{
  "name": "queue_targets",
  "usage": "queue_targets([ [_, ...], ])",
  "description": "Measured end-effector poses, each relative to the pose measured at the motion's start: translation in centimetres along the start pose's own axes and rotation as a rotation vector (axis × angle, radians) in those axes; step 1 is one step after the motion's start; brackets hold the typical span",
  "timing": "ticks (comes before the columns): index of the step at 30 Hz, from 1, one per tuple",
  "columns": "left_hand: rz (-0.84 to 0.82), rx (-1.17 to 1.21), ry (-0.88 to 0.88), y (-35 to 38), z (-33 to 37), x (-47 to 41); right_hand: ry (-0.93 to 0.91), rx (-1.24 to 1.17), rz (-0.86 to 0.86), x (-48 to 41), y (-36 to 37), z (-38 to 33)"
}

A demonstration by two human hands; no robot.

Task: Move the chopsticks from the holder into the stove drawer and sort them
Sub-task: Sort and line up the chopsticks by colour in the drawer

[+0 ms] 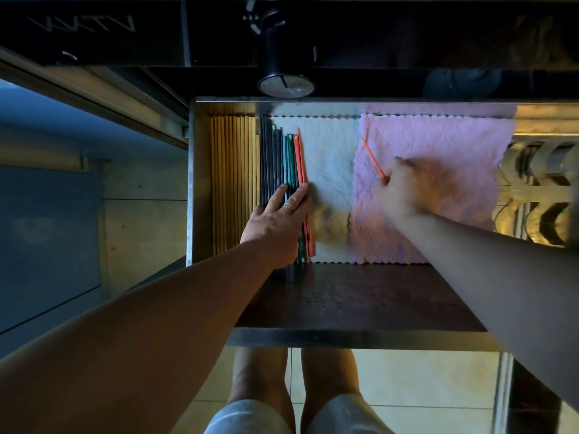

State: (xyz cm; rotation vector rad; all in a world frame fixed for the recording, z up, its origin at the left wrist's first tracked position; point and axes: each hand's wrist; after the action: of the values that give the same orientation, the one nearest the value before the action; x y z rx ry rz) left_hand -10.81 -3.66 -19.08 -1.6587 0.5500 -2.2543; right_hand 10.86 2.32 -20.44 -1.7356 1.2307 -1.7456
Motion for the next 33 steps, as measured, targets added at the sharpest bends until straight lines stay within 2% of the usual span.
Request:
queue_targets([
  [2, 0.014, -0.007, -0.010, 0.3, -0.1, 0.0, -0.087, -0.085, 0.021, 0.8, 0.2, -0.9],
  [6, 0.013, 0.002, -0.019, 0.1, -0.2, 0.1, -0.213, -0.201, -0.076, 1.7, 1.7, -3.2],
  [10, -0.004, 0.003, -0.018, -0.2, -0.4, 0.4, -0.153, -0.277, -0.183, 2.1, 2.9, -5.8],
  [16, -0.007, 0.020, -0.030, -0.5, -1.0, 0.8, -0.024, -0.282, -0.166, 1.5, 2.9, -8.3],
  [28, 0.000, 0.122, -0.102, -0.3, -2.0, 1.1, -0.037, -0.381, -0.314, 3.7, 3.9, -8.2],
  [33, -0.037, 0.135, -0.120, -0.6, -1.8, 1.0, 0.009, -0.413, -0.295, 4.2, 3.8, -9.0],
])
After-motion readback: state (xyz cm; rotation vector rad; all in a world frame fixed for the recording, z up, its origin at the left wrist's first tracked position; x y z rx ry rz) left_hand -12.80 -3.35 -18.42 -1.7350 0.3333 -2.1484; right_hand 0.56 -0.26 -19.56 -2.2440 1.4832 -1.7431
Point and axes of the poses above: each hand's wrist, its own x-axis away from the middle knuckle, its own y-axis out of the palm, z = x × y, and after that the axes turned 13 degrees about -z, right-handed
